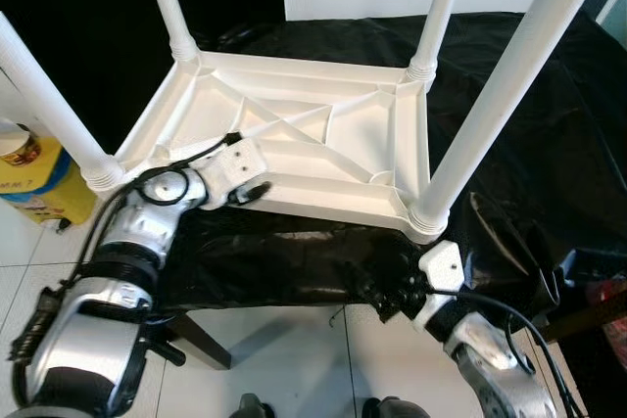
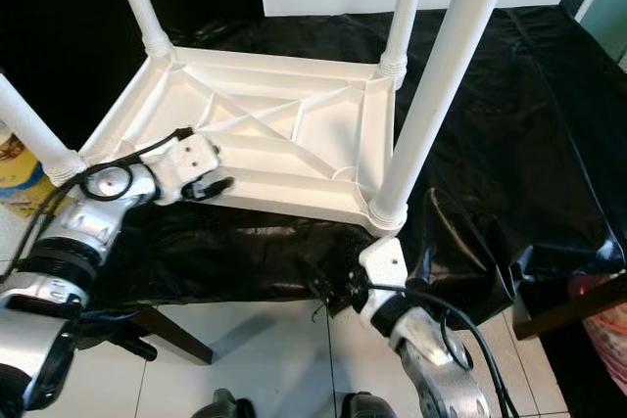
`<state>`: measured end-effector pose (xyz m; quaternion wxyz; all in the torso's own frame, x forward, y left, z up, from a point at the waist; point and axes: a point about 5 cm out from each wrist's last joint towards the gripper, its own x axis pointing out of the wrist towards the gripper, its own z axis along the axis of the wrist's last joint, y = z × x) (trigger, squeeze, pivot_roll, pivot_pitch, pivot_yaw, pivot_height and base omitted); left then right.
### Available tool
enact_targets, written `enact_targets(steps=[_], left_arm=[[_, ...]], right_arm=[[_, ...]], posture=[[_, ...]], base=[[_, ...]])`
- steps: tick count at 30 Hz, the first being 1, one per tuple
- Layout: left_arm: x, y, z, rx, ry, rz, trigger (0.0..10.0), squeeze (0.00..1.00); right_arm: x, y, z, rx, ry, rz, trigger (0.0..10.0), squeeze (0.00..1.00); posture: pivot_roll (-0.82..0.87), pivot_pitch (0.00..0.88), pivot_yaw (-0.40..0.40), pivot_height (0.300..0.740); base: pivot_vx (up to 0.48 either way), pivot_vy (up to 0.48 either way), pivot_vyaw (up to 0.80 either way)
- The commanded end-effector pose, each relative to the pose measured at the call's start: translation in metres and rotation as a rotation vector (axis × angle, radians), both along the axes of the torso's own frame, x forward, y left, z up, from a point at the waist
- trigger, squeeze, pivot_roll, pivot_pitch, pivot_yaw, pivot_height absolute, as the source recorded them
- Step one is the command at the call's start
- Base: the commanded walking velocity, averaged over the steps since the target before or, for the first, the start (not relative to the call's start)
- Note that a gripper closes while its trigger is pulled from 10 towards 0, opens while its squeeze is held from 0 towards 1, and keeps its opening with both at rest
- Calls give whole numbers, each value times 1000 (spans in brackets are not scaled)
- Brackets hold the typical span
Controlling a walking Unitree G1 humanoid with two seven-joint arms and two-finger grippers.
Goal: Building children table
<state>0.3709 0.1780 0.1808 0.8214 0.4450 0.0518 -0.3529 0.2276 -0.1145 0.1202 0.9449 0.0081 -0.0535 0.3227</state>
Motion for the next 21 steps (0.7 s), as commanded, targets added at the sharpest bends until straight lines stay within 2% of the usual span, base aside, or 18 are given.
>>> enact_targets(steps=[1, 5, 7, 13, 17, 21], left_arm=[[9, 20, 9, -2, -265, 230, 10000, 0], [10, 29, 9, 62, -279, 243, 10000, 0], [11, 34, 10, 120, -272, 229, 10000, 0], [10, 30, 7, 148, -244, 168, 10000, 0], [0, 18, -8, 229, -173, 7, 10000, 0], [-6, 10, -15, 253, -140, -76, 10000, 0]], right_arm=[[4, 0, 2, 24, 14, 14, 10000, 0], [15, -5, 10, 45, -4, -6, 10000, 0], [31, -14, 21, 70, -25, -39, 10000, 0], [39, -22, 25, 71, -32, -56, 10000, 0], [51, -40, 25, 43, -33, -94, 10000, 0], [59, -49, 26, 39, -34, -114, 10000, 0]], posture=[[-93, 138, 9, 740], [-87, 144, 7, 740], [-81, 157, 10, 740], [-74, 173, 20, 740], [-62, 187, 35, 740], [-55, 190, 41, 740]], base=[[0, 0, 0], [0, 0, 0], [0, 0, 0], [0, 0, 0], [0, 0, 0], [0, 0, 0]])
